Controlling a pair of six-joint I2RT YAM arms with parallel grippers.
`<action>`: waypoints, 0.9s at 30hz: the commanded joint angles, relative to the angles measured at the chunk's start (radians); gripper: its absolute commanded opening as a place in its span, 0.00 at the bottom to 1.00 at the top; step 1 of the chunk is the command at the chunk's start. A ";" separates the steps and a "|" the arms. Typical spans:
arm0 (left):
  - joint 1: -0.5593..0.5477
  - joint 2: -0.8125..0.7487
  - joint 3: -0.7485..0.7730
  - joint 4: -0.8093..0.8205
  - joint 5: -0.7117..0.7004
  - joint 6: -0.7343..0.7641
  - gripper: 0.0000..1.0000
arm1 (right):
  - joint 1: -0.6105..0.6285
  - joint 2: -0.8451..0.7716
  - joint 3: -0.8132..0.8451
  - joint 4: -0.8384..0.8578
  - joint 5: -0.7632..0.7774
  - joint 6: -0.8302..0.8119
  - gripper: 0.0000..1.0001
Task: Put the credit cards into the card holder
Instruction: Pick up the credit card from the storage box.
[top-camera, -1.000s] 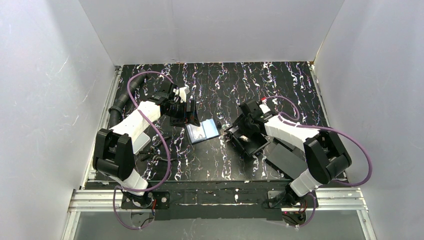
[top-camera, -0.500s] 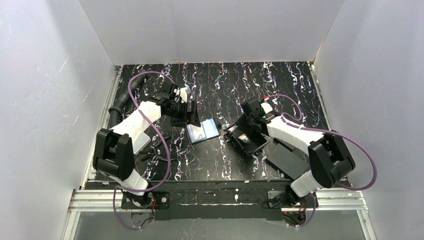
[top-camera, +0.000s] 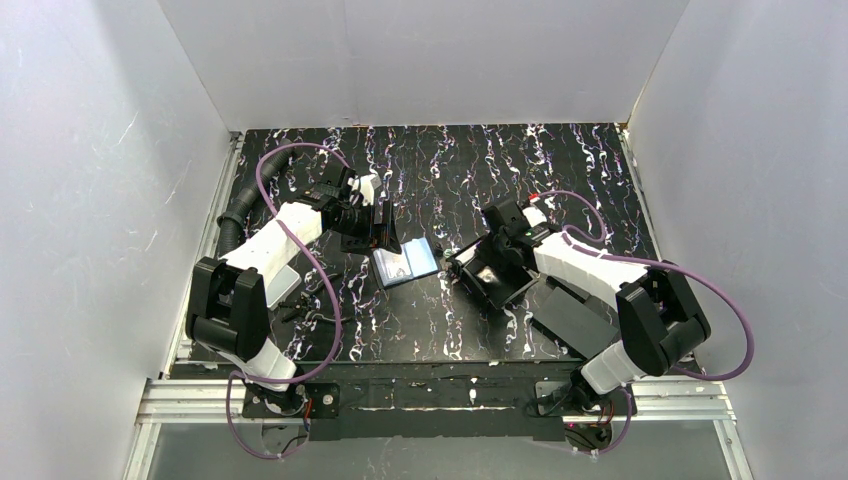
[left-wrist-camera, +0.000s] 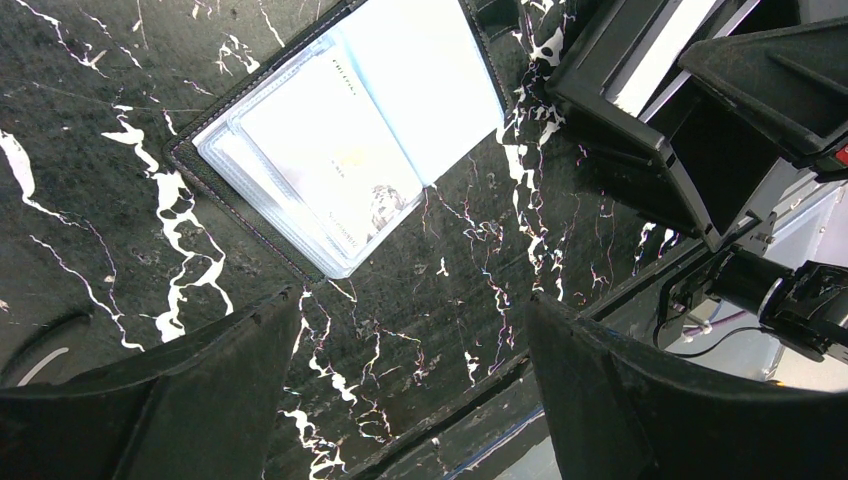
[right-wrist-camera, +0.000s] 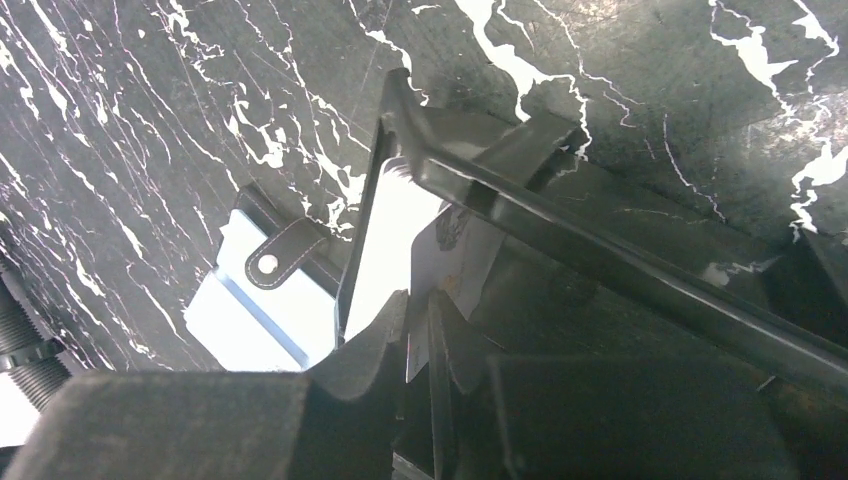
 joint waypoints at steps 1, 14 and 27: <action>-0.007 -0.049 -0.014 -0.008 0.022 0.009 0.82 | 0.004 -0.015 0.037 -0.044 0.038 0.013 0.17; -0.015 -0.044 -0.017 -0.008 0.021 0.011 0.82 | 0.004 -0.045 0.059 -0.106 0.031 0.039 0.01; -0.021 -0.062 -0.009 -0.005 0.039 -0.012 0.84 | 0.004 -0.125 0.113 -0.192 0.038 -0.006 0.01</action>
